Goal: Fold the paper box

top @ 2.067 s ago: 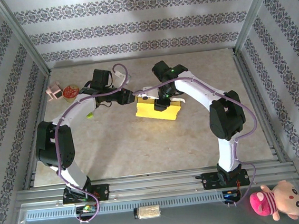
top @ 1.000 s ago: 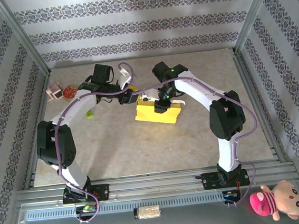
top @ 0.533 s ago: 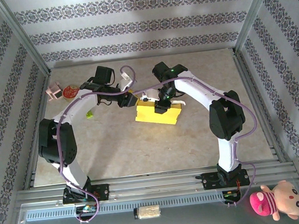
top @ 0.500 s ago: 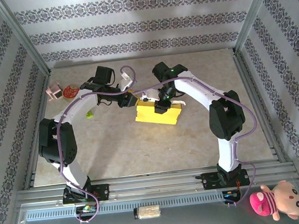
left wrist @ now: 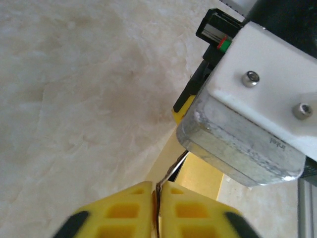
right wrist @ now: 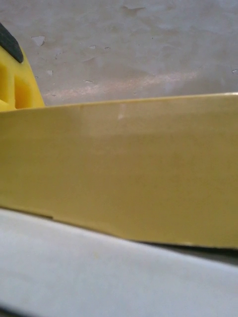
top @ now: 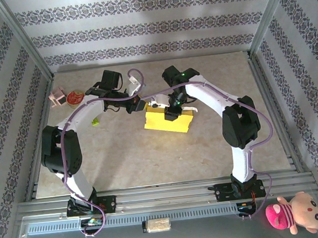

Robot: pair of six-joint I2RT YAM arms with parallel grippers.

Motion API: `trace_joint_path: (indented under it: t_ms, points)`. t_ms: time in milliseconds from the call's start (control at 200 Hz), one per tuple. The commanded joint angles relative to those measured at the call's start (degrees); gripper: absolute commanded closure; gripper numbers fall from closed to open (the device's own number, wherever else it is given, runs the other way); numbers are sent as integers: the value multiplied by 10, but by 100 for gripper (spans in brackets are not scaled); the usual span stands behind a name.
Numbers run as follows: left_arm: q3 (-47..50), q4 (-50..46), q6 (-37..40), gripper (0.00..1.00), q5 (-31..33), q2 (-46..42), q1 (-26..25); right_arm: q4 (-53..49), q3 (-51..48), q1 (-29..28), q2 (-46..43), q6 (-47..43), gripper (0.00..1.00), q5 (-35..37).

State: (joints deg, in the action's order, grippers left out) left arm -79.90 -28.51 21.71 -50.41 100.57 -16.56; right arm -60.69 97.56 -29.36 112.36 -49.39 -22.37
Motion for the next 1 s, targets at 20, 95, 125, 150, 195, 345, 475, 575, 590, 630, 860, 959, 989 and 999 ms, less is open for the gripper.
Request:
trace_joint_path:
  t_ms: [20,95,125,150,195,345,475,575,590,630,860,959,989,999]
  points:
    - [-8,23,-31,99,-2,-8,-6,-22,6,-4,19,-4,72,-27]
    - [-11,46,-88,99,11,-10,-6,-15,7,-6,21,3,72,-15]
    - [-15,52,-114,99,17,-10,-6,-9,6,-7,22,9,72,-2]
    - [-18,57,-138,99,23,-10,-6,-4,5,-8,23,13,72,7]
    - [-23,70,-190,99,36,-9,-6,4,3,-9,24,15,72,21]
    - [-30,101,-343,98,65,5,-6,51,-24,-17,13,18,71,75]
    - [-41,98,-423,96,68,26,-6,73,-40,-24,7,9,71,94]
    - [-36,124,-450,96,56,32,-7,77,-45,-27,5,3,70,83]
    - [-36,127,-452,96,56,33,-8,77,-45,-26,5,2,70,81]
    - [-35,136,-455,95,54,32,-8,78,-45,-29,6,1,69,76]
    - [-48,101,-405,91,63,39,-21,78,-43,-29,11,6,69,54]
    - [-45,62,-367,91,91,39,-26,79,-43,-27,11,8,70,59]
    - [-42,54,-356,91,103,36,-27,80,-43,-26,11,11,70,63]
    - [-41,51,-353,91,106,34,-26,80,-42,-26,11,12,70,64]
